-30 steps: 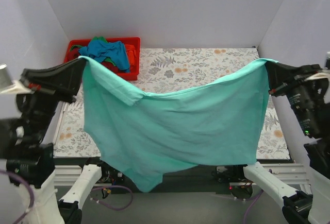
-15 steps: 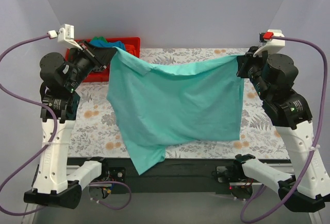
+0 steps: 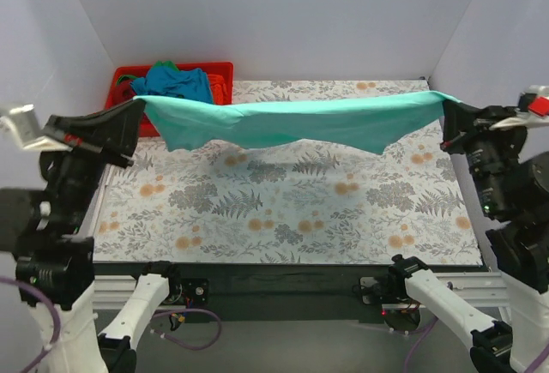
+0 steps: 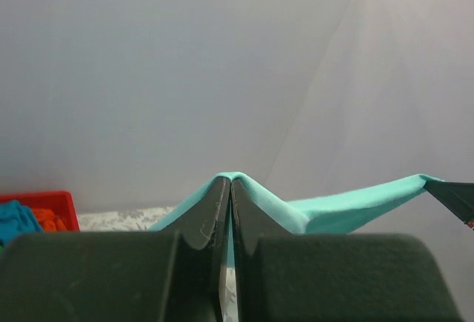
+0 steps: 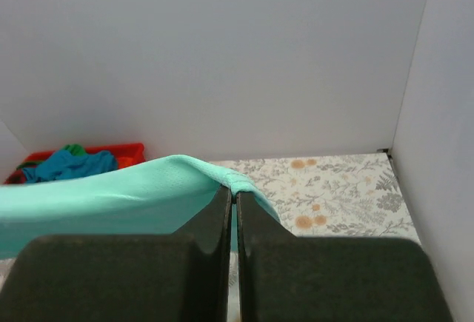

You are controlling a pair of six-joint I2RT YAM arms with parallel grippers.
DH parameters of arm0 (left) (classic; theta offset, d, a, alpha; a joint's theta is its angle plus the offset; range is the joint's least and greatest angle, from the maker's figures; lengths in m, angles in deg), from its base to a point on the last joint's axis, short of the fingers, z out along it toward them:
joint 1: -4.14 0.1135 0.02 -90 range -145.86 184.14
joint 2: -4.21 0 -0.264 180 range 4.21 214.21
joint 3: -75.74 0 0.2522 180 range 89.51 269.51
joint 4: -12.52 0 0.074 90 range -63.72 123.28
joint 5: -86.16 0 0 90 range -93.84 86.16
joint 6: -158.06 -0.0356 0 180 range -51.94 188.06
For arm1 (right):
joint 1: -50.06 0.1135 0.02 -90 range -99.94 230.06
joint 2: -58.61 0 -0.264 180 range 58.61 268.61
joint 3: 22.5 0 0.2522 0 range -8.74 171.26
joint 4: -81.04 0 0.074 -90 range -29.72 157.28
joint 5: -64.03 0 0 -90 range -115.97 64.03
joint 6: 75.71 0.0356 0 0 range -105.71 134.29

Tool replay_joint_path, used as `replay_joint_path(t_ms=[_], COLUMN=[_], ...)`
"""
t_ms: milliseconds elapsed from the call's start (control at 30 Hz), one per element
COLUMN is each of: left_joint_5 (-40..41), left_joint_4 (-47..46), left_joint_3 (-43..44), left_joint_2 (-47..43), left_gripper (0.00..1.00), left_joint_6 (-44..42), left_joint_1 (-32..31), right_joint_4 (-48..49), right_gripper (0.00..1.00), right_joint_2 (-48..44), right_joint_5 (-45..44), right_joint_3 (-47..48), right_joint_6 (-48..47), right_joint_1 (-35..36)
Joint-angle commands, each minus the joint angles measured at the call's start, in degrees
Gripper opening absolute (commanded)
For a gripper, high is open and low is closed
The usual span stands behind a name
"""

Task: Fold and stack the t-shirts
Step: Flatten the tshirt out

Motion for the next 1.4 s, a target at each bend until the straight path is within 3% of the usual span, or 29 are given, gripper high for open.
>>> replay_joint_path(t_ms=[0,300,433,633,667,800,967,1000,1033,1067,1100,1133,1200,1233,1300,1367], left_joint_5=[3.87,-0.68,-3.14,-10.17,-11.14,-10.28,-9.30,-8.44,-7.56,-6.51,-5.45,-5.01,-3.52,-2.81,-1.93,-1.49], left_joint_4=[0.38,-1.01,-4.00,-14.35,-16.55,-26.58,-28.44,-28.01,-27.48,-27.13,-26.34,-23.72,-21.42,-19.93,-19.22,-18.08], left_joint_3=[6.50,12.95,8.21,-6.73,-11.01,-14.66,-3.26,-0.97,2.88,4.57,6.42,10.09,12.23,12.59,10.14,5.16], left_joint_2=[-3.55,-1.55,1.09,9.43,12.75,24.36,48.32,51.17,53.54,57.05,58.56,59.80,61.13,60.78,58.15,54.74], left_gripper=[0.00,0.00,0.00,0.00,0.00,0.00,0.00,0.10,0.30,0.62,0.96,0.97,0.97,0.97,0.97,0.97], left_joint_6=[-3.57,-1.55,0.38,4.08,5.21,4.09,0.74,0.56,0.91,1.17,1.18,0.66,-0.22,-0.84,-2.51,-3.04], left_joint_1=[0.27,0.27,0.27,0.27,0.27,-2.00,-6.84,-7.72,-7.99,-8.17,-8.60,-8.70,-10.27,-10.97,-13.25,-14.84], right_joint_4=[2.27,1.56,2.00,6.91,9.36,18.68,24.84,25.11,24.76,23.80,22.49,21.08,17.65,17.38,17.03,16.68], right_gripper=[0.01,0.01,0.01,0.01,0.01,0.01,0.01,0.01,0.13,0.27,0.48,0.72,0.76,0.90,0.98,0.98], right_joint_2=[-2.32,-4.26,-3.74,-1.98,-1.11,3.54,13.48,17.41,19.71,24.43,26.74,28.85,32.81,33.26,32.83,31.69], right_joint_5=[-2.93,-4.86,-8.02,-15.49,-16.55,-21.99,-15.96,-11.94,-10.59,-9.36,-7.17,-5.15,-1.99,-0.23,5.46,8.48], right_joint_3=[5.42,8.96,4.93,-7.90,-11.75,-19.50,-23.30,-23.12,-21.56,-20.15,-18.22,-16.46,-12.32,-11.88,-11.87,-13.18], right_joint_6=[-2.41,-3.20,-3.82,-5.30,-5.66,-8.64,-4.18,-3.30,-2.16,-2.06,-1.54,-1.53,-1.35,-1.62,-1.88,-1.36], right_joint_1=[-0.32,-0.24,-0.24,-0.15,-0.23,-0.76,-14.01,-16.64,-20.67,-22.11,-23.34,-26.05,-26.95,-27.13,-27.13,-27.04])
